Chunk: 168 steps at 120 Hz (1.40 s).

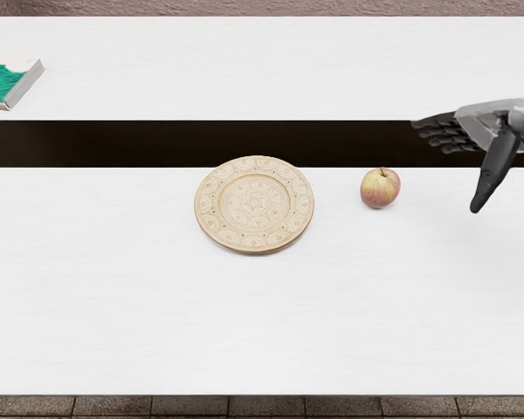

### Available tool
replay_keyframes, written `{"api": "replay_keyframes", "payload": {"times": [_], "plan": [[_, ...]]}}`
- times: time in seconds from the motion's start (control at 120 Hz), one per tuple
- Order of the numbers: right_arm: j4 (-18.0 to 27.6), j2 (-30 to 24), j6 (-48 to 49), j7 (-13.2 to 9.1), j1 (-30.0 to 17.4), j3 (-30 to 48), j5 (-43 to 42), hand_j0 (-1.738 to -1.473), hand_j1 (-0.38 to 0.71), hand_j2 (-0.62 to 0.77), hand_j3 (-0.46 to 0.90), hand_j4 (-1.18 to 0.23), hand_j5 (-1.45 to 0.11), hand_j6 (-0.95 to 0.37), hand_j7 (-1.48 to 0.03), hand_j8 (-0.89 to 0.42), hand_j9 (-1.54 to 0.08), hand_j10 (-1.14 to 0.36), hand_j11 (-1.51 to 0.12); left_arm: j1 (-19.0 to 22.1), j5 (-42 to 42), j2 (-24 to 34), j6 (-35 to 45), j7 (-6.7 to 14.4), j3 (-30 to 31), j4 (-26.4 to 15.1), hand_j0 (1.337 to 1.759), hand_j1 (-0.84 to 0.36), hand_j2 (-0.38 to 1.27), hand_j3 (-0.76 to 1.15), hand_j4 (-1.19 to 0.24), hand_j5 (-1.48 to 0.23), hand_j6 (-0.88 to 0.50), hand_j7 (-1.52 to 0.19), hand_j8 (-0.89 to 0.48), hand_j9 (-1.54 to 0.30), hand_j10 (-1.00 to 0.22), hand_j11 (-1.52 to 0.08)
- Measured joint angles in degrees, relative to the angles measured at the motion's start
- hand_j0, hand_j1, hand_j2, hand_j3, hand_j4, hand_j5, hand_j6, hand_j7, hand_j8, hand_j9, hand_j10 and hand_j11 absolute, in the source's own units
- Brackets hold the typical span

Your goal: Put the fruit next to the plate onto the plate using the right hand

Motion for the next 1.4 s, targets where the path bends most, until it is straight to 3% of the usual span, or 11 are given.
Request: {"api": "replay_keyframes", "payload": {"times": [0.2, 0.35, 0.5, 0.858, 1.117, 1.4], "plan": [[-0.1, 0.3, 0.0, -0.3, 0.2, 0.2, -0.1, -1.658, -0.35, 0.0, 0.0, 0.0, 0.0, -0.01, 0.0, 0.0, 0.0, 0.0, 0.0, 0.0, 0.0, 0.0, 0.0, 0.0, 0.0, 0.0, 1.658, 0.35, 0.0, 0.0, 0.0, 0.0, 0.0, 0.0, 0.0, 0.0, 0.0, 0.0], [0.4, 2.2, 0.0, -6.7, 2.4, 0.5, -0.1, -1.658, -0.35, 0.0, 0.0, 0.0, 0.0, -0.01, 0.0, 0.0, 0.0, 0.0, 0.0, 0.0, 0.0, 0.0, 0.0, 0.0, 0.0, 0.0, 1.658, 0.35, 0.0, 0.0, 0.0, 0.0, 0.0, 0.0, 0.0, 0.0, 0.0, 0.0], [0.9, 4.8, 0.0, -9.1, 4.3, 1.4, -0.7, -1.658, -0.35, 0.0, 0.0, 0.0, 0.0, -0.01, 0.0, 0.0, 0.0, 0.0, 0.0, 0.0, 0.0, 0.0, 0.0, 0.0, 0.0, 0.0, 1.658, 0.35, 0.0, 0.0, 0.0, 0.0, 0.0, 0.0, 0.0, 0.0, 0.0, 0.0], [5.0, 15.6, -0.2, -9.9, 7.1, 1.1, -22.3, -1.658, -0.35, 0.0, 0.0, 0.0, 0.0, 0.0, 0.0, 0.0, 0.0, 0.0, 0.0, 0.0, 0.0, 0.0, 0.0, 0.0, 0.0, 0.0, 1.658, 0.35, 0.0, 0.0, 0.0, 0.0, 0.0, 0.0, 0.0, 0.0, 0.0, 0.0], [5.1, 20.1, -5.3, -9.9, 2.2, 0.7, -30.6, -1.658, -0.35, 0.0, 0.0, 0.0, 0.0, 0.0, 0.0, 0.0, 0.0, 0.0, 0.0, 0.0, 0.0, 0.0, 0.0, 0.0, 0.0, 0.0, 1.658, 0.35, 0.0, 0.0, 0.0, 0.0, 0.0, 0.0, 0.0, 0.0, 0.0, 0.0], [5.0, 22.5, -18.1, -9.9, -4.0, 0.7, -40.8, -1.658, -0.35, 0.0, 0.0, 0.0, 0.0, 0.0, 0.0, 0.0, 0.0, 0.0, 0.0, 0.0, 0.0, 0.0, 0.0, 0.0, 0.0, 0.0, 1.658, 0.35, 0.0, 0.0, 0.0, 0.0, 0.0, 0.0, 0.0, 0.0, 0.0, 0.0]]}}
